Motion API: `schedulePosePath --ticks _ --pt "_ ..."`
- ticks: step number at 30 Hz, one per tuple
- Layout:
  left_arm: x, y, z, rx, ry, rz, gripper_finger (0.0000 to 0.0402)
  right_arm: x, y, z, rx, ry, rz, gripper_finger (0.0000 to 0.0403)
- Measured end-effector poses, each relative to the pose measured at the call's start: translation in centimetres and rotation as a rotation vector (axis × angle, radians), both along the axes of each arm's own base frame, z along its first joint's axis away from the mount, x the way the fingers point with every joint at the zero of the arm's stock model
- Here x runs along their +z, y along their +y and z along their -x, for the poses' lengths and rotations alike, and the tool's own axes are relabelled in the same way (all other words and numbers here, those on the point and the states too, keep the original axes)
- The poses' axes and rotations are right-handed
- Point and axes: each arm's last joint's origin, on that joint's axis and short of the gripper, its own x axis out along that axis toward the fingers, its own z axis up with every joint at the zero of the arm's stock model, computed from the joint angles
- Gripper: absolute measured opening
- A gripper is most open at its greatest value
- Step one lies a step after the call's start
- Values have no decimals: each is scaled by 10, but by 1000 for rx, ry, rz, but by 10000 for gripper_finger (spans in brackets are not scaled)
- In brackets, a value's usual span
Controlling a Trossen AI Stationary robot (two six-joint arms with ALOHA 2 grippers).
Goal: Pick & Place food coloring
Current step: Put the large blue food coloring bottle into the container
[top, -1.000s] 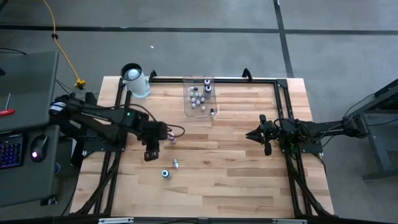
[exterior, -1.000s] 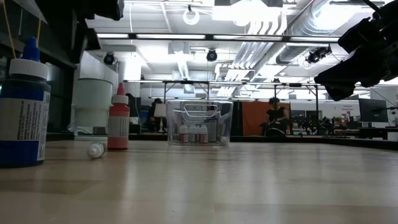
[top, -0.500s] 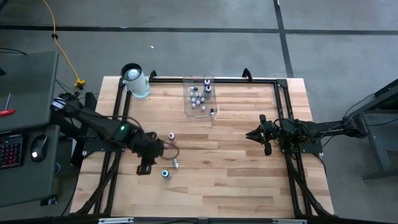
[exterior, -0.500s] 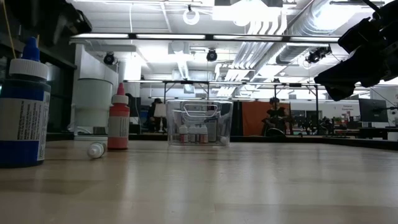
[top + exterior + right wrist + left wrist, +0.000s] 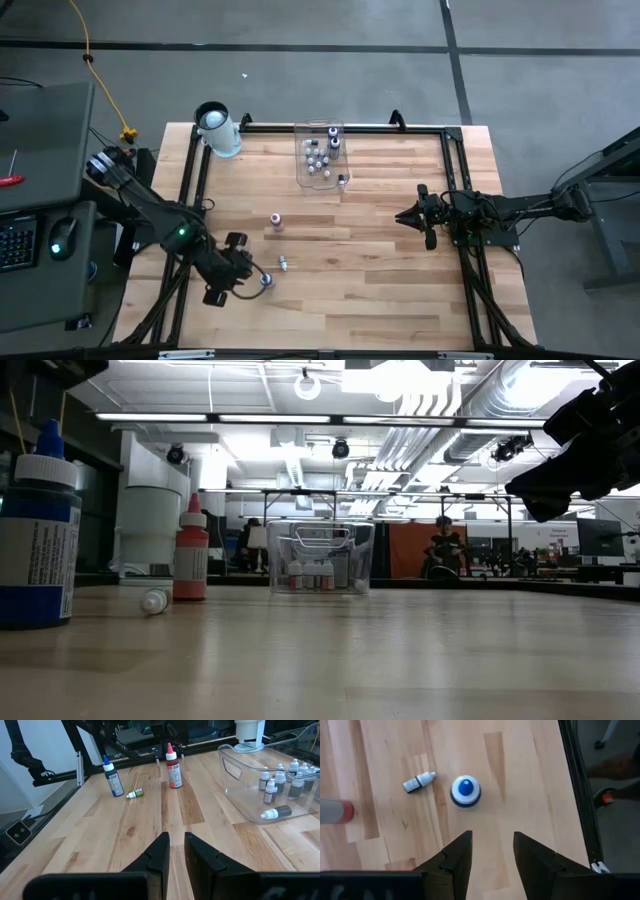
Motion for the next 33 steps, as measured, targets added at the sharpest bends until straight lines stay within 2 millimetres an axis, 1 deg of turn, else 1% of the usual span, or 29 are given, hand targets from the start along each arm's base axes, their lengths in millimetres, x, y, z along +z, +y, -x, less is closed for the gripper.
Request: schedulePosePath --ticks 2,4,10,13,15,19,33 --pt "-4 -4 -1 -9 11 -12 147 0 0 0 0 0 0 52" --pt "-8 -8 -2 -16 24 -25 162 0 0 0 0 0 0 52" --pt "-16 -14 -9 20 7 -50 242 0 0 0 0 0 0 49" --pt "-18 -17 -13 67 -33 -74 267 0 0 0 0 0 0 49" --pt "-21 -18 -16 104 -59 -98 271 0 0 0 0 0 0 50" --pt "-23 -20 -16 128 -91 -145 273 0 0 0 0 0 0 52" --pt "-38 -30 -27 100 -90 -173 273 0 0 0 0 0 0 52"
